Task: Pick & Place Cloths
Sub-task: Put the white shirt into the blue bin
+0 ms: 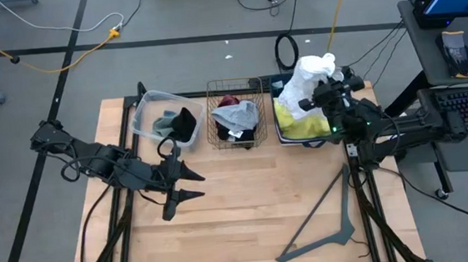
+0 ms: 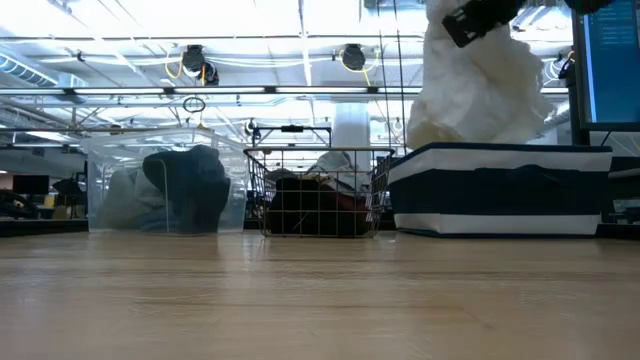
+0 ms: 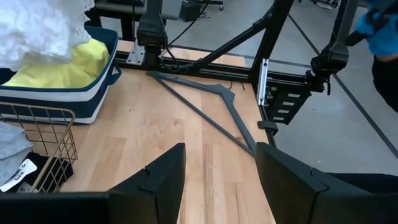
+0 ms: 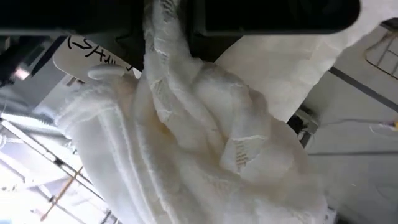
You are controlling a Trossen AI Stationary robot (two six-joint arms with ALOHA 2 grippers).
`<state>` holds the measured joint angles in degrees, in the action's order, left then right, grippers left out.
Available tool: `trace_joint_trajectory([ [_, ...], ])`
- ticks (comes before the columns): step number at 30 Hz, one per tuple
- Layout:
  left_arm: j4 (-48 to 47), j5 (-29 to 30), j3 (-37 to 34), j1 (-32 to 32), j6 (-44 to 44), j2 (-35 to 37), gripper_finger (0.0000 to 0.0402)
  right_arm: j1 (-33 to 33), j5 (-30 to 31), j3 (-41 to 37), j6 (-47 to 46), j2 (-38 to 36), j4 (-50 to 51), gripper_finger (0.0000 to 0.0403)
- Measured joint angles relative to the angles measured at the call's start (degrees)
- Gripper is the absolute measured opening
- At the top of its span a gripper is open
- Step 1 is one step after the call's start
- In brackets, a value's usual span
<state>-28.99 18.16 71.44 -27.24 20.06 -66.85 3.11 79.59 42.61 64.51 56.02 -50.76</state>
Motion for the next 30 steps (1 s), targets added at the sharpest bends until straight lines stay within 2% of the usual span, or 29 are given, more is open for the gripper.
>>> trace_joint_trajectory([
  [6, 0.0, 0.0, 0.0, 0.0, 1.1, 0.0, 0.0198, 0.0, 0.2, -6.4, -6.9, -3.5, 0.0, 0.0031],
  [11, 0.1, 0.0, 0.0, 0.0, 1.3, 0.0, 0.0198, 0.1, 4.0, -11.5, -11.5, -3.4, 1.9, 0.0033],
  [18, 0.1, 0.0, 0.0, 0.0, 1.3, 0.0, 0.0198, 0.3, 3.7, -17.3, -24.0, -3.4, 6.3, 0.0032],
  [21, 0.2, 0.0, 0.0, 0.0, 1.3, 0.0, 0.0198, 1.1, 0.9, -18.7, -30.4, -3.3, 9.9, 0.0032],
  [24, 0.3, 0.0, 0.0, 0.0, 1.5, 0.0, 0.0198, 2.9, -4.0, -18.8, -40.9, -3.4, 18.7, 0.0032],
  [30, 0.3, 0.0, 0.0, 0.0, 2.5, 0.0, 0.0198, 11.5, -22.0, -18.1, -67.9, -3.3, 42.5, 0.0032],
])
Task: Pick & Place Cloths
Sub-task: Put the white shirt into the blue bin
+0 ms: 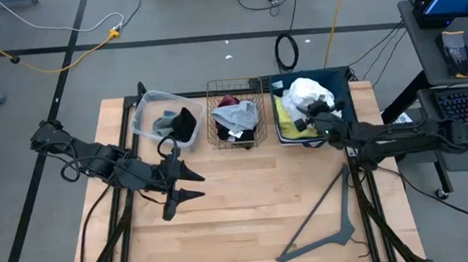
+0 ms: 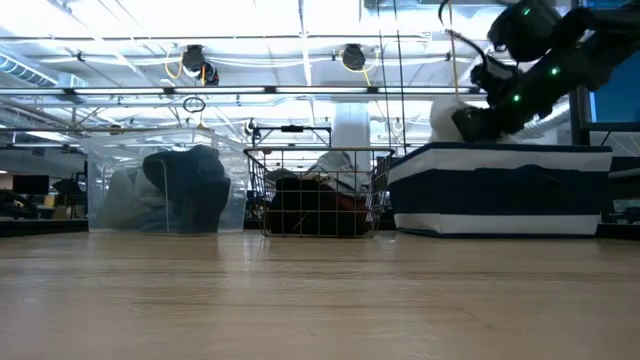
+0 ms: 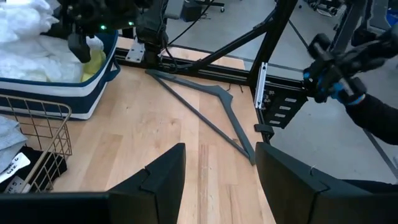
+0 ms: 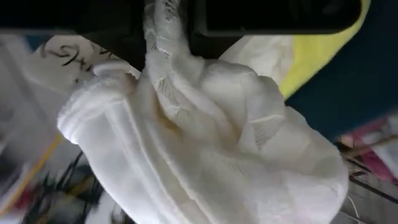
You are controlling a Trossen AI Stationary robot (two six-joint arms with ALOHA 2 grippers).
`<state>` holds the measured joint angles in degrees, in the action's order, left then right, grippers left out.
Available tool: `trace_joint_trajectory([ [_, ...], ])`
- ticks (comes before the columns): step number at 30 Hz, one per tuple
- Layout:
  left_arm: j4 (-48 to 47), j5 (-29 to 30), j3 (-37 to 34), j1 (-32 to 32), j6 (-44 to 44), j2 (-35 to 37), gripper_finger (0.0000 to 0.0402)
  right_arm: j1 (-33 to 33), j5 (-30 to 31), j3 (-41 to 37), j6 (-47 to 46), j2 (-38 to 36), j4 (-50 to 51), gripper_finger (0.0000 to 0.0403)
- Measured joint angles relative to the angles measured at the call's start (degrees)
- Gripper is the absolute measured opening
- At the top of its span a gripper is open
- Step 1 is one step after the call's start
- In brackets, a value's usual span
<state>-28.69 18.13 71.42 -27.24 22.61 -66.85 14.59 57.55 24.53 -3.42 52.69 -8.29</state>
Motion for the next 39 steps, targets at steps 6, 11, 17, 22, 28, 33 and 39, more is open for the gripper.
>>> trace_joint_trajectory([
  [6, 0.0, 0.0, 0.0, 0.0, 0.1, 0.0, 0.0198, 8.9, -13.4, 2.5, -12.9, 0.0, 11.3, 0.0032],
  [11, 0.0, 0.0, 0.0, 0.0, -0.1, 0.0, 0.0198, 15.3, -26.8, 2.7, -17.2, 1.7, 13.7, 0.0032],
  [17, 0.0, 0.0, 0.0, 0.0, 0.0, 0.0, 0.0198, 20.8, -34.1, 2.8, -18.8, 7.1, 16.3, 0.0039],
  [22, 0.1, 0.0, 0.0, 0.0, 0.0, 0.0, 0.0198, 21.8, -37.9, 2.8, -18.5, 8.9, 14.5, 0.0055],
  [28, 0.1, 0.0, 0.0, 0.0, 0.0, 0.0, 0.0198, 21.8, -38.7, 2.7, -16.7, 7.1, 13.8, 0.0114],
  [33, 0.2, 0.0, 0.0, 0.0, -1.1, 0.0, 0.0198, 21.1, -41.5, 2.6, -14.7, 4.7, 14.1, 0.0178],
  [39, 0.2, 0.0, 0.0, 0.0, -1.4, 0.0, 0.0198, 19.6, -43.2, 3.1, -13.0, 1.3, 18.4, 0.0247],
])
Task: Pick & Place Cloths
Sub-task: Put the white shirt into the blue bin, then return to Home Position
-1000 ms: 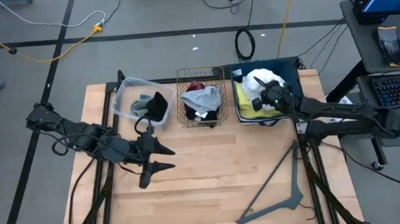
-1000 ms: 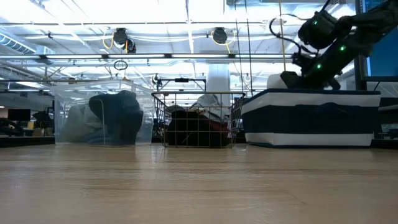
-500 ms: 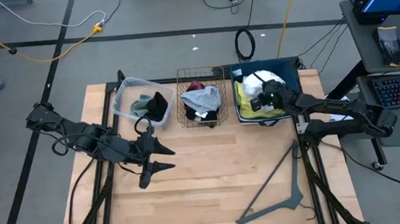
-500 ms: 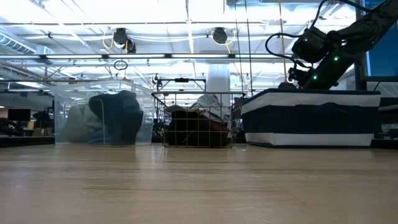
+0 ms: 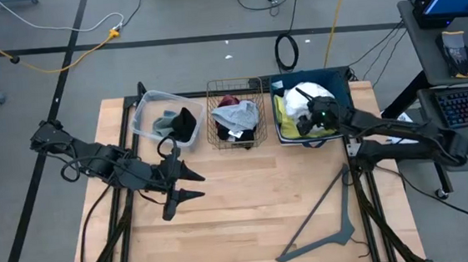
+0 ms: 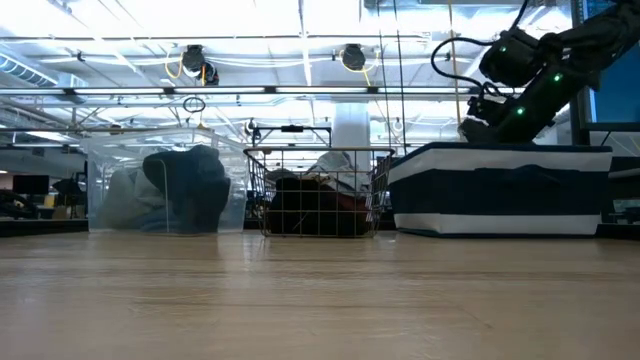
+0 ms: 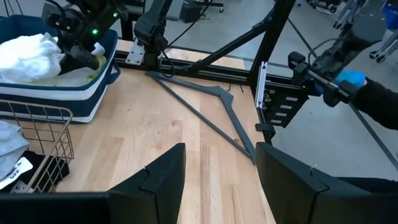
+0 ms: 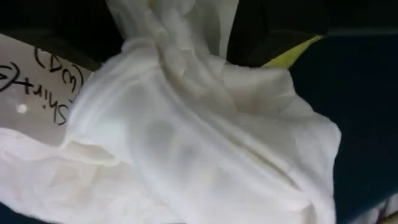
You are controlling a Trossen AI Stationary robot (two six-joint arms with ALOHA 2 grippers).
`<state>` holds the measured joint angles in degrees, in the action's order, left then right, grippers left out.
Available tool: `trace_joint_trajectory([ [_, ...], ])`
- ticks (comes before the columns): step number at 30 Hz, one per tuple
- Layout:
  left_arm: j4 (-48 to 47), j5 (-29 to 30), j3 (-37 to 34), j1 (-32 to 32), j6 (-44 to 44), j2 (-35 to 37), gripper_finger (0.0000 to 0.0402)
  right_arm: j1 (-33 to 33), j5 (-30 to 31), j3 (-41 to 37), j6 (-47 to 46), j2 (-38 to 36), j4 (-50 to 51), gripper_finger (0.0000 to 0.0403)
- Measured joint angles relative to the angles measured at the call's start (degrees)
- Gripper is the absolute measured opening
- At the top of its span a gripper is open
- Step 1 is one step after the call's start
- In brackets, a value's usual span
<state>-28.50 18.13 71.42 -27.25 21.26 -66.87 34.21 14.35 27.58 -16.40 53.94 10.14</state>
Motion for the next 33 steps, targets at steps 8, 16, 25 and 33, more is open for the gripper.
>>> trace_joint_trajectory([
  [8, 0.0, 0.0, 0.0, 0.0, -0.1, 0.0, 0.0198, -3.1, -1.4, 5.1, 0.7, -4.3, 11.8, 0.0287],
  [16, -0.1, 0.0, 0.0, 0.0, -0.1, 0.0, 0.0198, -6.9, -2.4, 8.2, -0.9, -8.1, 13.6, 0.0288],
  [25, -4.9, 2.6, 0.0, 0.0, -2.7, 0.0, 0.0198, -11.3, -5.7, 9.7, -2.2, -14.1, 11.5, 0.0263],
  [33, -4.1, 4.5, -4.6, -0.2, -2.7, 0.4, 0.0198, -17.3, -5.7, 9.7, -0.9, -19.1, 11.6, 0.0146],
])
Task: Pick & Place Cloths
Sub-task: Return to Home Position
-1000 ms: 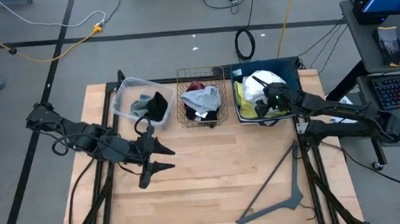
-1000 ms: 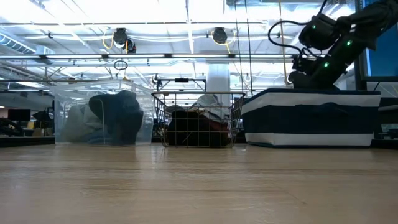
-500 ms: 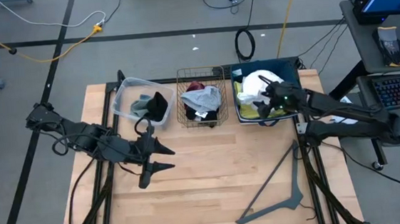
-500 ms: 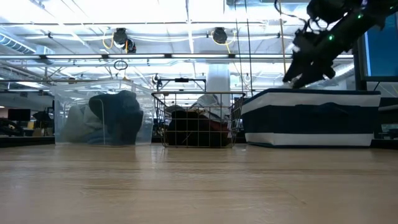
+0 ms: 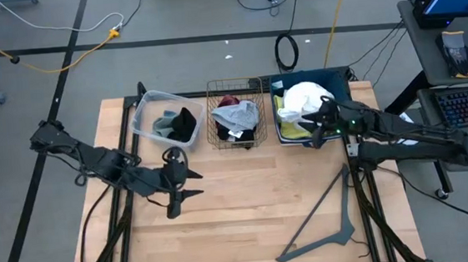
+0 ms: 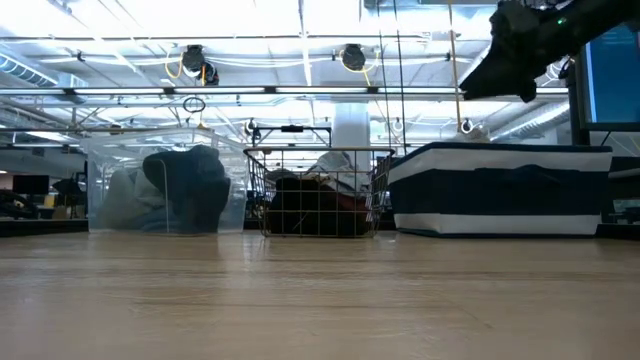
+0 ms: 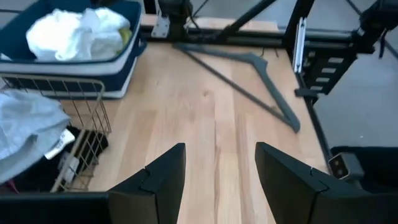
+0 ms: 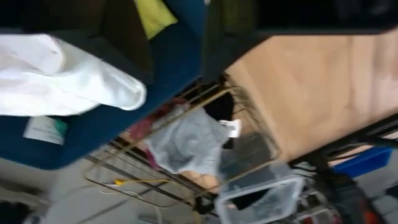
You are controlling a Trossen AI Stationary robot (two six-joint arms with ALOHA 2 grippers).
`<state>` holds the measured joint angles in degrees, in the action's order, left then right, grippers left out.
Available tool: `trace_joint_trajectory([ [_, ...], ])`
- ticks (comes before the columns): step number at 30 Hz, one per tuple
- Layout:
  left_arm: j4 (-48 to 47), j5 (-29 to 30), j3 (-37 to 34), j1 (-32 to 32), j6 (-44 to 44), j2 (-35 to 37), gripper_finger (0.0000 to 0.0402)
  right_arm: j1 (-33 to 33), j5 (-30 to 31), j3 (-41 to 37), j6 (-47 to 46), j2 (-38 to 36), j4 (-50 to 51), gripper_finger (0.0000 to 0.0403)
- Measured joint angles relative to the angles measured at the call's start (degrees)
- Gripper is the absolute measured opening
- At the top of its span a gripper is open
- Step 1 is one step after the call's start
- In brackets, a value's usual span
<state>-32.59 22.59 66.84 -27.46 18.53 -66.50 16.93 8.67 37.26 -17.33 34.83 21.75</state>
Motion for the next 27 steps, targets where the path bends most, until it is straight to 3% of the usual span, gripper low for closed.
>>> trace_joint_trajectory([
  [7, 9.3, 0.4, -10.5, 0.1, 0.7, 4.4, 0.0184, -7.3, 0.0, 0.0, 2.2, -2.5, -0.1, 0.0011],
  [22, 26.2, 1.0, -37.1, 2.9, -0.9, 28.0, 0.0079, -23.1, 0.3, 0.0, 9.9, -7.4, -0.5, 0.0001],
  [27, 33.3, -3.4, -44.0, 7.1, -2.3, 31.1, 0.0049, -25.8, 0.2, 0.0, 14.0, -12.1, -0.4, 0.0001],
])
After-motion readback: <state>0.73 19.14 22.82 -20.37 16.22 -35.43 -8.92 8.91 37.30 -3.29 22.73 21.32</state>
